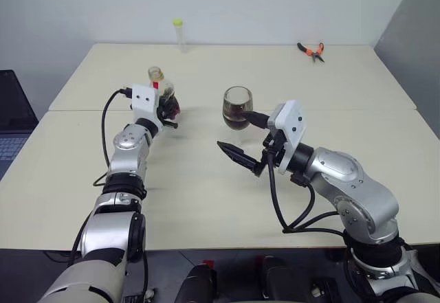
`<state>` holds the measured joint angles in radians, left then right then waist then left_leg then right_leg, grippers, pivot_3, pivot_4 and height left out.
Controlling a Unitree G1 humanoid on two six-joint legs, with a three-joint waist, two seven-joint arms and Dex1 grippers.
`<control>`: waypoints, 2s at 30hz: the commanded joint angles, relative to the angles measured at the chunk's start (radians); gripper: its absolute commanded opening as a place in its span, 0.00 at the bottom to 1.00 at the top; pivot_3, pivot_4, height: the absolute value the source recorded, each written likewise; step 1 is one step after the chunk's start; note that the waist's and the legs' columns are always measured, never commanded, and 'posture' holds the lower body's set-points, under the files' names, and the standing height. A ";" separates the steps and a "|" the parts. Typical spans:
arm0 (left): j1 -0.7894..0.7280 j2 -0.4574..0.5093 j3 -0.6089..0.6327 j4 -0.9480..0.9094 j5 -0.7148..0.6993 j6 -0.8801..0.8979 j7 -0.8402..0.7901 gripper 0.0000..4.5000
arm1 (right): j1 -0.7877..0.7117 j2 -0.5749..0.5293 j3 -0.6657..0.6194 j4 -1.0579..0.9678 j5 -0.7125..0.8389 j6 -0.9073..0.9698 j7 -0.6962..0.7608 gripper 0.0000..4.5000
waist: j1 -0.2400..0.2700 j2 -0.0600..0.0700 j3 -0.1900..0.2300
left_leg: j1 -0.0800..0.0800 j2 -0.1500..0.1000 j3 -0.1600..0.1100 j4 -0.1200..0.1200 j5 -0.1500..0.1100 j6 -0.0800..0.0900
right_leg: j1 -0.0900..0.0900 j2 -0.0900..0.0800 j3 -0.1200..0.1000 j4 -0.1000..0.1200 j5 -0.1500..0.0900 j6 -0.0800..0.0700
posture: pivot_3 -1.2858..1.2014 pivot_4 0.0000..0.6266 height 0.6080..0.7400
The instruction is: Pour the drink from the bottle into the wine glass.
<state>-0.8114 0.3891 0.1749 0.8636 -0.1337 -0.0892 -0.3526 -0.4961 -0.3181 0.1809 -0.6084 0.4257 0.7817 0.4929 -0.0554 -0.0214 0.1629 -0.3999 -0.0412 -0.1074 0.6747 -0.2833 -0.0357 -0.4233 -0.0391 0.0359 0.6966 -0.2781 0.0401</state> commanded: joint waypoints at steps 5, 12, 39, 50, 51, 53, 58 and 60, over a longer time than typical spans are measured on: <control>0.018 -0.034 0.048 -0.028 -0.039 0.004 0.031 0.14 | -0.062 -0.012 -0.006 0.028 -0.001 0.022 -0.012 1.00 | 0.003 -0.002 -0.001 | 0.000 0.000 0.000 0.001 0.000 0.000 | 0.000 -0.001 0.000 0.000 0.000 0.000 | 0.52 0.24 1.00; 0.035 -0.032 0.038 0.000 -0.020 0.000 0.041 0.14 | -0.067 -0.013 0.003 0.024 0.000 0.053 -0.020 1.00 | 0.003 -0.002 -0.001 | 0.000 0.000 0.000 0.001 0.000 0.000 | 0.000 -0.001 0.000 0.000 0.000 0.000 | 0.52 0.24 1.00; 0.304 -0.030 0.015 -0.456 -0.023 0.121 0.020 1.00 | 0.081 -0.054 -0.081 -0.050 -0.023 -0.060 -0.049 1.00 | 0.006 -0.002 -0.002 | 0.000 0.000 0.000 0.000 0.000 0.000 | 0.001 -0.004 0.001 0.000 0.000 0.000 | 0.52 0.24 1.00; 0.583 -0.054 0.092 -0.922 -0.047 0.312 0.167 1.00 | 0.393 0.079 -0.192 0.216 -0.244 -0.570 -0.228 1.00 | 0.022 -0.002 -0.003 | 0.004 0.001 0.003 -0.001 -0.001 0.000 | 0.004 -0.002 0.003 0.000 0.000 0.000 | 0.52 0.24 1.00; 0.589 -0.055 0.097 -0.930 -0.055 0.308 0.164 1.00 | 0.399 0.087 -0.196 0.253 -0.263 -0.622 -0.236 1.00 | 0.024 -0.002 -0.003 | 0.005 0.001 0.003 -0.001 -0.001 0.000 | 0.004 -0.001 0.003 0.000 0.000 0.000 | 0.52 0.24 1.00; 0.594 -0.052 0.093 -0.934 -0.050 0.291 0.162 1.00 | 0.403 0.096 -0.211 0.304 -0.270 -0.679 -0.238 1.00 | 0.024 -0.002 -0.003 | 0.005 0.001 0.004 -0.001 0.000 0.000 | 0.004 0.000 0.003 0.000 0.000 0.000 | 0.52 0.24 1.00; 0.606 -0.051 0.090 -0.937 -0.062 0.252 0.140 1.00 | 0.396 0.116 -0.263 0.400 -0.210 -0.732 -0.214 1.00 | 0.025 -0.002 -0.003 | 0.005 0.001 0.005 -0.001 0.000 0.000 | 0.004 0.000 0.004 0.000 0.000 0.000 | 0.52 0.24 1.00; 0.615 -0.052 0.100 -0.929 -0.062 0.234 0.141 1.00 | 0.385 0.112 -0.283 0.461 -0.216 -0.760 -0.213 1.00 | 0.025 -0.002 -0.003 | 0.005 0.001 0.005 -0.001 0.000 0.000 | 0.004 0.000 0.004 0.000 0.000 0.000 | 0.52 0.24 1.00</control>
<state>-0.2016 0.3295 0.2525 -0.0324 -0.1886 0.1787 -0.2089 -0.0964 -0.2059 -0.0724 -0.1634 0.1925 0.0645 0.2794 -0.0302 -0.0230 0.1596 -0.3946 -0.0402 -0.1021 0.6733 -0.2838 -0.0356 -0.4189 -0.0391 0.0403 0.6961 -0.2780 0.0400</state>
